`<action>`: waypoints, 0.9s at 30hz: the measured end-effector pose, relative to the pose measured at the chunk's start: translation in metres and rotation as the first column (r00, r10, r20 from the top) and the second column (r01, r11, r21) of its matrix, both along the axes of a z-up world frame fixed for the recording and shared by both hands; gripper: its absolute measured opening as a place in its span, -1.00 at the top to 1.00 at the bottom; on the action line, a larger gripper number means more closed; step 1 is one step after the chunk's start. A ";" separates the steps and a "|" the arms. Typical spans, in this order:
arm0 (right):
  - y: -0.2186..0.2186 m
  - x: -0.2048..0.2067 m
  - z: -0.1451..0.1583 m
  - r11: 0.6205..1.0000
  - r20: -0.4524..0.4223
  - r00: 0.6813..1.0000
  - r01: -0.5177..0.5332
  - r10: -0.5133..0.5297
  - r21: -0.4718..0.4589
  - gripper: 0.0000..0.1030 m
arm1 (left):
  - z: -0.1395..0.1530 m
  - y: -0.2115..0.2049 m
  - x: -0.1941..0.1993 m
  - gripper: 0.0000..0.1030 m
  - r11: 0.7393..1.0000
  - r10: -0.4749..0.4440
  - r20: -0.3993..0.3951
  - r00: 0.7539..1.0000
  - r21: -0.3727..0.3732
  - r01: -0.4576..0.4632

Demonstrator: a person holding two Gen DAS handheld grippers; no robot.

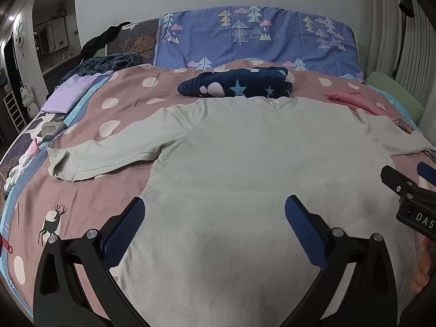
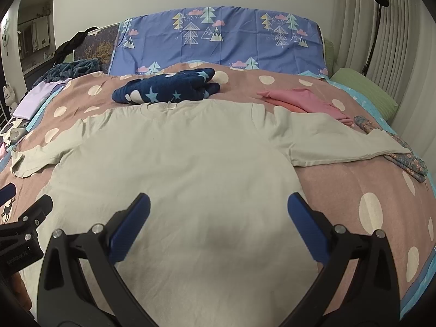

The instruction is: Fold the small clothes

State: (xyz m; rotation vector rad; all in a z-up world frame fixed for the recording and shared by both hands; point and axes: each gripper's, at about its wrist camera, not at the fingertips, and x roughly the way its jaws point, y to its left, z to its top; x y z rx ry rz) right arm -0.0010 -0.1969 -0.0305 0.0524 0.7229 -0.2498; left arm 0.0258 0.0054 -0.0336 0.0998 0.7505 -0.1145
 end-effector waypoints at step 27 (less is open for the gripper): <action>-0.001 0.006 -0.002 1.000 -0.003 1.000 0.008 -0.008 -0.004 -0.96 | 0.004 0.001 0.012 -0.97 0.999 -0.024 0.036 0.999 -0.047 0.026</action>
